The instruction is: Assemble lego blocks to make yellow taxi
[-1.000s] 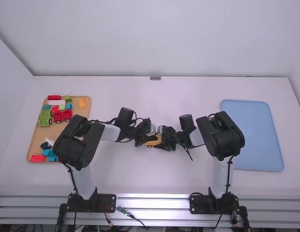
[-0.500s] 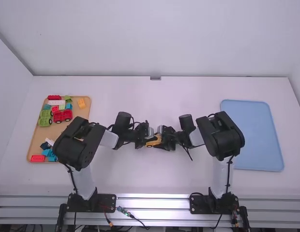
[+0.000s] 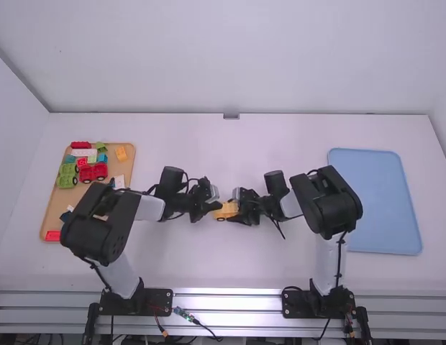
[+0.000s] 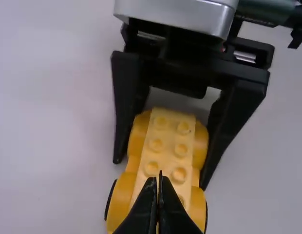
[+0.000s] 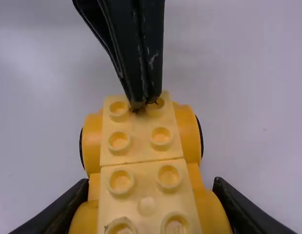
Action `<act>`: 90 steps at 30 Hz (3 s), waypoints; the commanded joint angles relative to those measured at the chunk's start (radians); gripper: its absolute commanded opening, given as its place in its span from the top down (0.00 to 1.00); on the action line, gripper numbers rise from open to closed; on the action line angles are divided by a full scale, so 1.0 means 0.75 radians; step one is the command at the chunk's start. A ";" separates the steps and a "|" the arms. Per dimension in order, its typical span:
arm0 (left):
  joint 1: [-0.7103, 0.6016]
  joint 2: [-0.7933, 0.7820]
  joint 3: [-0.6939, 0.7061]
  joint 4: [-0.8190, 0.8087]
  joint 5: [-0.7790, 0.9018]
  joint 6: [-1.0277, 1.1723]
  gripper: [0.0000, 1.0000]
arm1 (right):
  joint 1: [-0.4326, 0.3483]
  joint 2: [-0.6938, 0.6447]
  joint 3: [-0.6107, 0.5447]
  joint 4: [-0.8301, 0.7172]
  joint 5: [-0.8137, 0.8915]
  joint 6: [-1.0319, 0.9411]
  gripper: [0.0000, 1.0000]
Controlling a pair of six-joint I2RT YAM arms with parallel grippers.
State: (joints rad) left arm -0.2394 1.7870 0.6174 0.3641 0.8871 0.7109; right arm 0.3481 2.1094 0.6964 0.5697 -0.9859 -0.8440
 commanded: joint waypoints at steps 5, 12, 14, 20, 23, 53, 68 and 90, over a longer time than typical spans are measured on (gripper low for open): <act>-0.012 -0.007 0.020 -0.187 -0.089 0.169 0.98 | -0.002 0.015 0.015 -0.001 -0.022 0.014 0.51; -0.012 -0.007 -0.009 -0.192 -0.180 0.144 0.98 | -0.002 0.015 0.015 -0.002 -0.022 0.014 0.51; -0.019 -0.007 -0.010 -0.188 -0.261 0.100 0.98 | 0.001 0.015 0.015 -0.002 -0.021 0.013 0.51; -0.066 0.038 -0.009 -0.144 -0.285 0.085 0.98 | -0.001 0.015 0.015 -0.002 -0.022 0.013 0.51; -0.062 0.051 0.003 -0.140 -0.252 0.085 0.98 | -0.001 0.015 0.015 -0.002 -0.022 0.013 0.51; 0.049 -0.389 0.058 -0.139 -0.406 -0.404 0.01 | -0.003 0.015 0.015 -0.006 -0.010 0.014 0.06; 0.205 -0.472 0.058 -0.231 -0.405 -0.615 0.01 | -0.005 -0.156 0.014 -0.285 0.411 0.103 0.01; 0.388 -0.481 0.088 -0.352 -1.044 -1.108 0.01 | 0.000 -0.570 0.014 -0.840 0.896 0.119 0.01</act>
State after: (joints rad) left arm 0.0395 1.4551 0.6659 0.1295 0.1909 -0.0875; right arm 0.3450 1.7176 0.7147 -0.0483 -0.3573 -0.7616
